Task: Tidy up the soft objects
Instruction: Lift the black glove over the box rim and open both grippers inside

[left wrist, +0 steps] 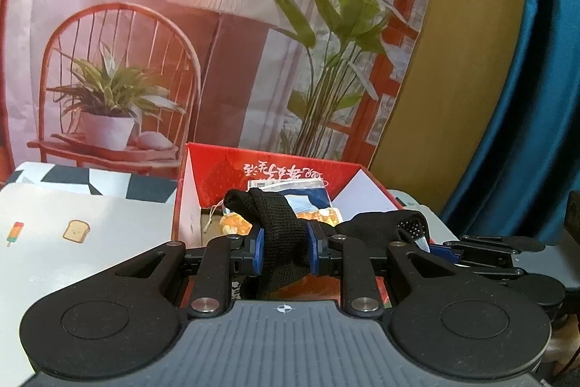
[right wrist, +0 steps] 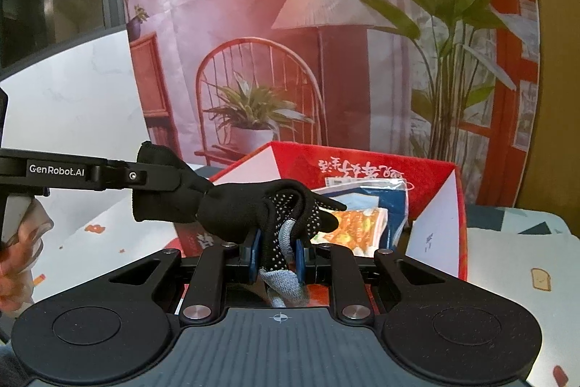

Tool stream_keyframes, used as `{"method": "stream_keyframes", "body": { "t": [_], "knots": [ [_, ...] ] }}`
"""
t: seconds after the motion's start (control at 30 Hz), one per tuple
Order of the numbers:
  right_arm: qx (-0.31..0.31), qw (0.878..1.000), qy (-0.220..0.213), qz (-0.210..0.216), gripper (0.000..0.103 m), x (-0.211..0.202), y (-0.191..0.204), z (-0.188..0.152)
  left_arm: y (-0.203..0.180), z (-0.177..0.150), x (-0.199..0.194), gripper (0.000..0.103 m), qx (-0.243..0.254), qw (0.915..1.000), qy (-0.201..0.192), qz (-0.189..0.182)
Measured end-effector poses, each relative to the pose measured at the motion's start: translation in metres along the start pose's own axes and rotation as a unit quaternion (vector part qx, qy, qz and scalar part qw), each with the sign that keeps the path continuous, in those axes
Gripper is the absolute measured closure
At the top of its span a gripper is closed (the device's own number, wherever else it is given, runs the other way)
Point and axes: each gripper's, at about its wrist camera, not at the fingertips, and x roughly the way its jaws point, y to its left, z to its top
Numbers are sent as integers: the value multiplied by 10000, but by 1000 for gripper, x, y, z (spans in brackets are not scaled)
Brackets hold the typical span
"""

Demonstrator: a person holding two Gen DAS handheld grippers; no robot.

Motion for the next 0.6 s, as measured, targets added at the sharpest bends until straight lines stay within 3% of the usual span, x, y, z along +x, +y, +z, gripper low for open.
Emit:
{"method": "stream_keyframes", "body": {
  "t": [0.6],
  "knots": [
    [-78,9989,386,-260,86,68,-26,24,16,20,59,78,-54,9991,337,270]
  ]
}}
